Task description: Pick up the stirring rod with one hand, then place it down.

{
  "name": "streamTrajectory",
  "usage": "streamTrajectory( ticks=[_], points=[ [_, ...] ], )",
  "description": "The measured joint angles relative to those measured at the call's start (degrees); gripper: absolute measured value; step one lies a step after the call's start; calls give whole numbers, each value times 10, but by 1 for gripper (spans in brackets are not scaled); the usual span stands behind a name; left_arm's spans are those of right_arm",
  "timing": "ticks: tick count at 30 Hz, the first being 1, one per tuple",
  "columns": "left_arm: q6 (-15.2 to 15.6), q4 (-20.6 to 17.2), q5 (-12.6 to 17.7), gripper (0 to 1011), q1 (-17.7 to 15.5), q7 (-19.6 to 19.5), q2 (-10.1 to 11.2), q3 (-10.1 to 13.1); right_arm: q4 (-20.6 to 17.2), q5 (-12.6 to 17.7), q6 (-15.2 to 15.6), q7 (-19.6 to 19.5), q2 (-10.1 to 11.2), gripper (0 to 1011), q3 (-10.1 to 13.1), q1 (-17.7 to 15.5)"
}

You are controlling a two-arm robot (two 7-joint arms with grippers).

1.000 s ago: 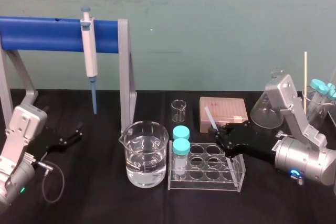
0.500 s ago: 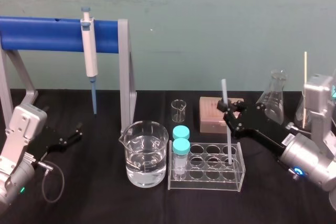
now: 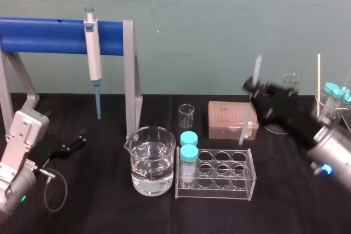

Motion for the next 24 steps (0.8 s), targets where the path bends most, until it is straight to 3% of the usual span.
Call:
streamTrajectory(
  ticks=[8,24],
  points=[
    [0,0,0,1000,0,0,0,0,-10,15,10,-8,0,72,32,32],
    [0,0,0,1000,0,0,0,0,-5,8,25,-12,4,72,37,44]
  ],
)
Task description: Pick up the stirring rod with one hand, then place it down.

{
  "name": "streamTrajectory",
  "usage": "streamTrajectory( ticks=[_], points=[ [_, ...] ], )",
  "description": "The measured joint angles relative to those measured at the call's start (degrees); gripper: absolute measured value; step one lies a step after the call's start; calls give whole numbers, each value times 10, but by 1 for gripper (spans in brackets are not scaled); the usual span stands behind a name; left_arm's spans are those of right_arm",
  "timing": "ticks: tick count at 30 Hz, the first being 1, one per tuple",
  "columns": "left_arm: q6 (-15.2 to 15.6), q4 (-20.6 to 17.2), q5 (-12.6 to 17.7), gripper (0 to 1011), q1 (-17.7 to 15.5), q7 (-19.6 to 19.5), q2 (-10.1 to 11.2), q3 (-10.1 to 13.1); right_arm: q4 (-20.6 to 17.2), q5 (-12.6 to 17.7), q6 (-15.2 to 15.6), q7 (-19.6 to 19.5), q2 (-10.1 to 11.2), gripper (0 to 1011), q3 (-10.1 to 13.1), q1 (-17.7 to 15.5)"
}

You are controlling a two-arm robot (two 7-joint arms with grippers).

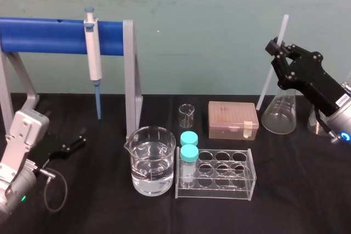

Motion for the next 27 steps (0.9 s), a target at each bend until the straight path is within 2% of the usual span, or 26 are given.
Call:
streamTrajectory(
  ticks=[27],
  points=[
    [0,0,0,1000,0,0,0,0,-9,-2,8,-1,6,72,-3,-10]
  ],
)
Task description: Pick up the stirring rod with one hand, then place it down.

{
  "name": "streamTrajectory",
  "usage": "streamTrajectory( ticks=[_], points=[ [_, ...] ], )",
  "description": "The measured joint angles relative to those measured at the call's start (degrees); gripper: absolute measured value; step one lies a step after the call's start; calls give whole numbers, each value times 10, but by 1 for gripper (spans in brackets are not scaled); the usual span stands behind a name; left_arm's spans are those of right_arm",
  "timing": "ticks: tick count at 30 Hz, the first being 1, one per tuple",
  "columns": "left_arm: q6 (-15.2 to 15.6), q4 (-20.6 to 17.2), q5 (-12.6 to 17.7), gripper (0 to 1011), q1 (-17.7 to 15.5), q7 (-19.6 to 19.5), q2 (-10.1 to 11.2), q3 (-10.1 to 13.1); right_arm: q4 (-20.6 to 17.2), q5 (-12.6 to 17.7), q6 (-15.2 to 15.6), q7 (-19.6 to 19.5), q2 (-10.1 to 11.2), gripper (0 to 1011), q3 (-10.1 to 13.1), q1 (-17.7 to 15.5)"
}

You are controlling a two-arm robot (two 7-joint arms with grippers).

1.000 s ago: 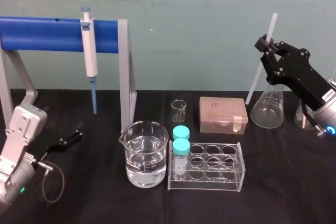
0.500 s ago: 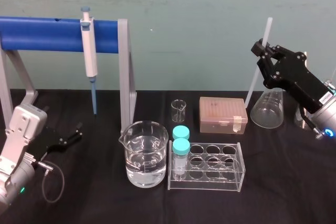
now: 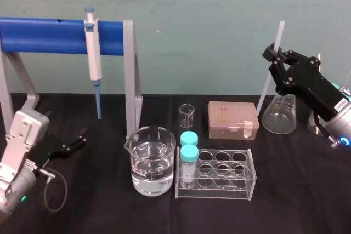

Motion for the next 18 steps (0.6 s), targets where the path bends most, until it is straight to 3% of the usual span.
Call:
streamTrajectory(
  ticks=[18],
  points=[
    [0,0,0,1000,0,0,0,0,1,4,-1,4,1,72,-1,-1]
  ],
)
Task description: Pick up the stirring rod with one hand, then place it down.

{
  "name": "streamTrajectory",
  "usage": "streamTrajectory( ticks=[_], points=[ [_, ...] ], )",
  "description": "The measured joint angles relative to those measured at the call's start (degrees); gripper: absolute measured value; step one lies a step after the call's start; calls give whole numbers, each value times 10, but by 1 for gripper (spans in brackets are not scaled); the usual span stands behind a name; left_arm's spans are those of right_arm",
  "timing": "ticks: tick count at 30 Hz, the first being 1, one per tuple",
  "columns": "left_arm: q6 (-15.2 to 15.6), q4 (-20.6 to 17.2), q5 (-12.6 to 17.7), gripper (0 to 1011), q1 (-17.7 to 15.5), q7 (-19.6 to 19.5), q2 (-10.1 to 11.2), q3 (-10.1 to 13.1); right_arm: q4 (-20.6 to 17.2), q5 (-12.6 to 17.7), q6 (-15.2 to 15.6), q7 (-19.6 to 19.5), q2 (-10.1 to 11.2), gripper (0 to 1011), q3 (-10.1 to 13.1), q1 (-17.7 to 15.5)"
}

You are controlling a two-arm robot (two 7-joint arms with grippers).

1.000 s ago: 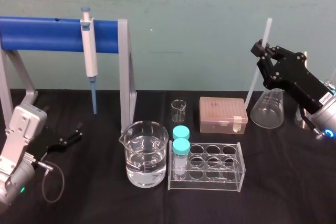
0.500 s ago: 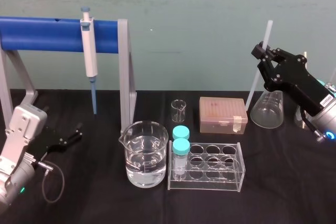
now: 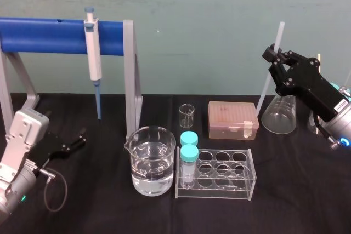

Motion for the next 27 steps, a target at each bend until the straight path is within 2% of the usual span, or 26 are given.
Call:
streamTrajectory(
  ticks=[27],
  points=[
    [0,0,0,1000,0,0,0,0,3,5,1,8,4,72,-5,3]
  ],
)
